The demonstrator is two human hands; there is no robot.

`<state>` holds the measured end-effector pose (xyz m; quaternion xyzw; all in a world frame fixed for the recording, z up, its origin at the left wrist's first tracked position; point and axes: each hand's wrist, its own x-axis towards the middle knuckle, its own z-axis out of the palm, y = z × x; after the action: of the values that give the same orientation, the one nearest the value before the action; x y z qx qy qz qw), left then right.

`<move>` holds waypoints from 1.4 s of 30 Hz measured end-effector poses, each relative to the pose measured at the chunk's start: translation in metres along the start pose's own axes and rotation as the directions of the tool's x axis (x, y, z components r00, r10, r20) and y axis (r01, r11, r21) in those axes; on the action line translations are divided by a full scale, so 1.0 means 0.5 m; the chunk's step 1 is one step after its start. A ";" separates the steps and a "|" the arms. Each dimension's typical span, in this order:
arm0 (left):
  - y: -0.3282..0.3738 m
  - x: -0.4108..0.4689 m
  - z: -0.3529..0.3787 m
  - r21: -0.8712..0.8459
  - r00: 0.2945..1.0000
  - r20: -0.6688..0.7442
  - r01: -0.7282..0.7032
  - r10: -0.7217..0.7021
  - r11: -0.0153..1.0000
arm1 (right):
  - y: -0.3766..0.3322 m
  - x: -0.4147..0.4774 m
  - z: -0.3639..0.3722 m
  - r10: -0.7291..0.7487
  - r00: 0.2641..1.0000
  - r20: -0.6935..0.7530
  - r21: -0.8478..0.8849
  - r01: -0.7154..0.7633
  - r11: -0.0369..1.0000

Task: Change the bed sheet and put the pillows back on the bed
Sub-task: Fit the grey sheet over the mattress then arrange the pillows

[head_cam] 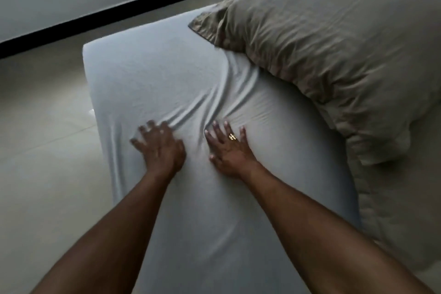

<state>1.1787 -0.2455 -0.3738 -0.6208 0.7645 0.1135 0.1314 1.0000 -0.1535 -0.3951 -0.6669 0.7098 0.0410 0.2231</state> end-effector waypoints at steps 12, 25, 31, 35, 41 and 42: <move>-0.178 0.414 -0.105 0.064 0.973 -0.139 -0.175 0.183 0.982 | 0.172 0.200 -0.070 0.881 0.380 -0.283 0.426 -0.773 0.470; -0.288 0.730 -0.212 0.191 0.800 -0.109 -0.566 0.590 0.802 | 0.015 0.485 -0.151 0.547 0.694 -0.468 0.254 -0.488 0.835; -0.248 0.740 -0.252 0.049 0.932 -0.246 -0.264 0.268 0.963 | -0.146 0.698 -0.207 0.792 0.518 -0.323 0.369 -0.702 0.609; -0.247 0.677 -0.201 0.185 0.697 -0.183 -0.668 0.694 0.720 | -0.181 0.819 -0.285 0.443 0.853 -0.277 0.194 -0.402 0.895; -0.329 0.705 -0.203 -0.057 0.943 -0.168 -0.301 0.288 0.952 | -0.092 0.671 -0.213 0.503 0.755 -0.421 0.171 -0.479 0.861; -0.332 0.710 -0.205 -0.104 0.960 -0.157 -0.248 0.230 0.963 | -0.102 0.634 -0.183 0.624 0.661 -0.417 0.229 -0.588 0.776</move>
<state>1.2662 -0.6401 -0.4005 -0.5372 0.8330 0.1305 0.0229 1.0217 -0.4859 -0.4184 -0.3726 0.9239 -0.0767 0.0420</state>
